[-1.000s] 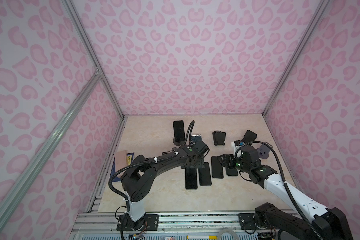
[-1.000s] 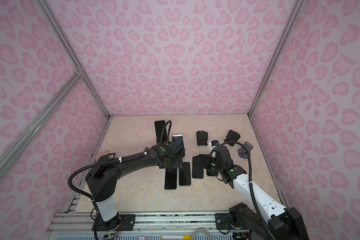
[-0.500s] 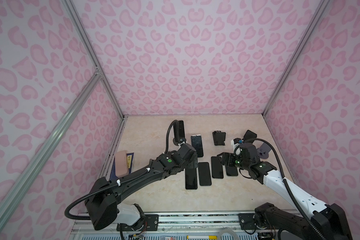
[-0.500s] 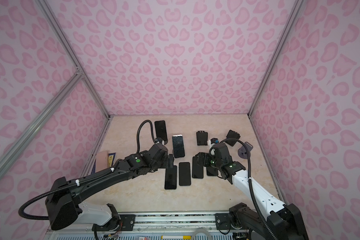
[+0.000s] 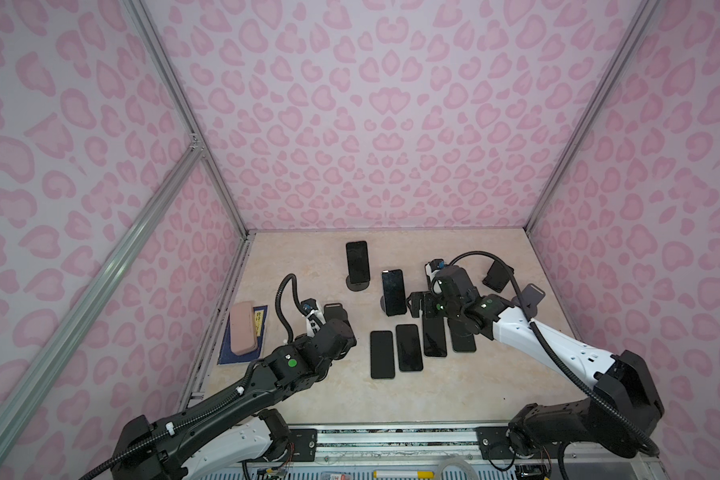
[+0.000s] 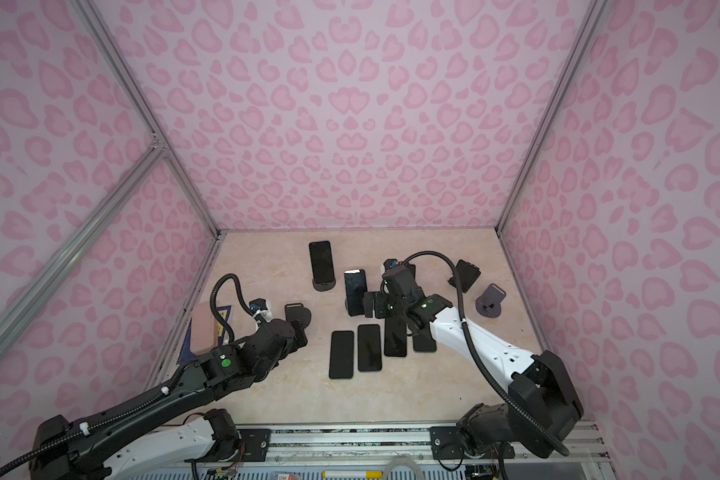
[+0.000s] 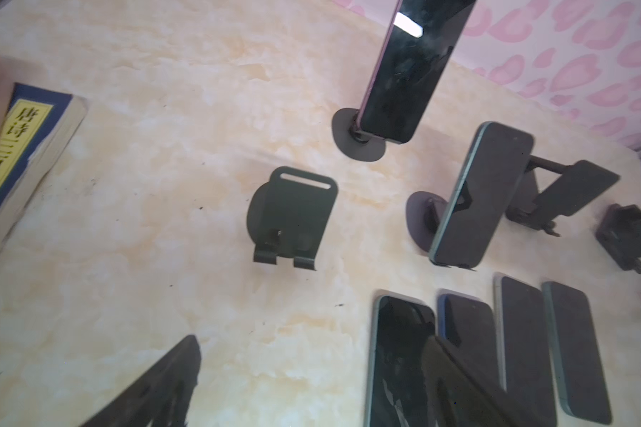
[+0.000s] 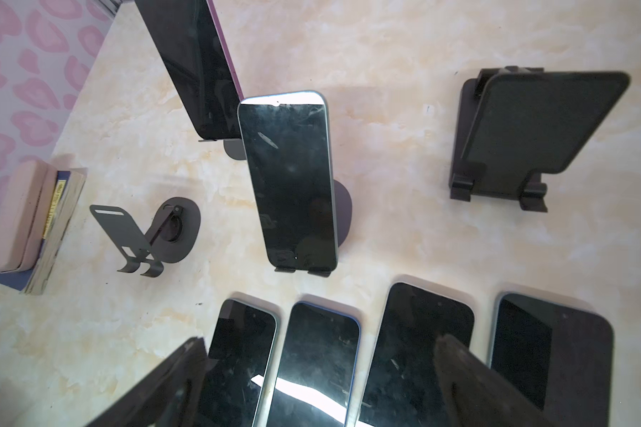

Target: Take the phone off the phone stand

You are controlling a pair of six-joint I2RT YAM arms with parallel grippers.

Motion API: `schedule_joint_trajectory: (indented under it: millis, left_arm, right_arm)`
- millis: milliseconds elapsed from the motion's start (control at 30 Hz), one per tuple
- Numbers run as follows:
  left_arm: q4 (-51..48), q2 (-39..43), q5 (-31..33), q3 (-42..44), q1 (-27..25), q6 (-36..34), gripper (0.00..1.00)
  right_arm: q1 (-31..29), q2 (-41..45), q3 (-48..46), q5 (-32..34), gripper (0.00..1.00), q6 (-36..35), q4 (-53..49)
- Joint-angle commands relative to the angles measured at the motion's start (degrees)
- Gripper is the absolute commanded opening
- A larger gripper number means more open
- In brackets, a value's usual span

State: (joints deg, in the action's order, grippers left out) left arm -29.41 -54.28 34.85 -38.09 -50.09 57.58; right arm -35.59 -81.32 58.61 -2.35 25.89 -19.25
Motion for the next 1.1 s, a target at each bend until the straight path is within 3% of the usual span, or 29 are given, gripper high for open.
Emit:
schedule_joint_trajectory:
  millis: [0,200,567,800,1067]
  left_arm:
    - [-3.88,0.82,2.50,0.59,0.25,4.68,0.98]
    - [-5.72,3.77,0.88,2.28,0.42,6.37,1.00]
    - [-8.03,13.32,-1.77,7.53,1.38,9.11,0.98]
    - [-8.29,19.28,-3.38,8.56,2.26,9.13,0.96]
    - [-8.71,20.54,-4.16,7.95,2.97,7.91,0.96]
  right_arm:
    - [-0.79,-3.46,2.36,3.67,0.99,-1.07,-1.18]
    - [-1.00,-13.30,10.06,-0.46,0.99,0.09,-0.45]
    - [-1.11,-23.96,23.71,3.12,0.99,-2.67,-2.43]
    - [-1.26,-27.59,28.74,8.56,0.98,-3.30,-3.79]
    - [-1.87,-29.91,30.27,6.39,0.99,-4.47,-3.25]
